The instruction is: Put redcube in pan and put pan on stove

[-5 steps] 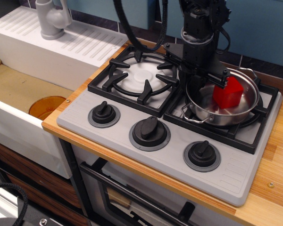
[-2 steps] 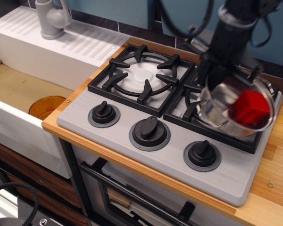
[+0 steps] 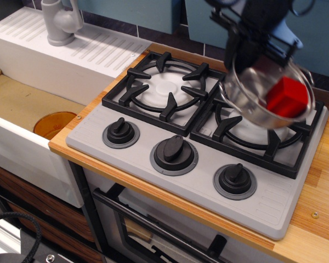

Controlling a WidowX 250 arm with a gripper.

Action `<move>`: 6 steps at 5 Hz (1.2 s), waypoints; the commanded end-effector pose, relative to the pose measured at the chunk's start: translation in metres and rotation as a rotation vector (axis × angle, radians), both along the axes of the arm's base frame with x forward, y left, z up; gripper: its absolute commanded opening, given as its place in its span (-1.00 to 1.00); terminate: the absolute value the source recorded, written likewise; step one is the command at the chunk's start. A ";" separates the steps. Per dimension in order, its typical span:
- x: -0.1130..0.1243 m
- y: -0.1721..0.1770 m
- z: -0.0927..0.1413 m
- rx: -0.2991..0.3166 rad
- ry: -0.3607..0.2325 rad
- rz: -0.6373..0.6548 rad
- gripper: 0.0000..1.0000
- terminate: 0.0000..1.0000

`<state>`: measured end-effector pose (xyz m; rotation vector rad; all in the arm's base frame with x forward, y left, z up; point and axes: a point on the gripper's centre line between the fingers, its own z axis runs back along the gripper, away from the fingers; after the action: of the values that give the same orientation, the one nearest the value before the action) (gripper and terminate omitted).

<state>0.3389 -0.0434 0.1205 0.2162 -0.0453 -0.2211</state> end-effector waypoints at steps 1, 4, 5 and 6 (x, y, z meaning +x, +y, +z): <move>0.016 0.033 0.039 -0.003 -0.081 -0.045 -1.00 -1.00; 0.021 0.080 0.033 -0.011 -0.095 -0.099 -1.00 -1.00; 0.029 0.095 0.027 -0.012 -0.105 -0.119 -1.00 -1.00; 0.038 0.109 0.021 -0.001 -0.122 -0.136 -1.00 -1.00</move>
<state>0.3674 0.0665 0.1162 0.2010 -0.1143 -0.3510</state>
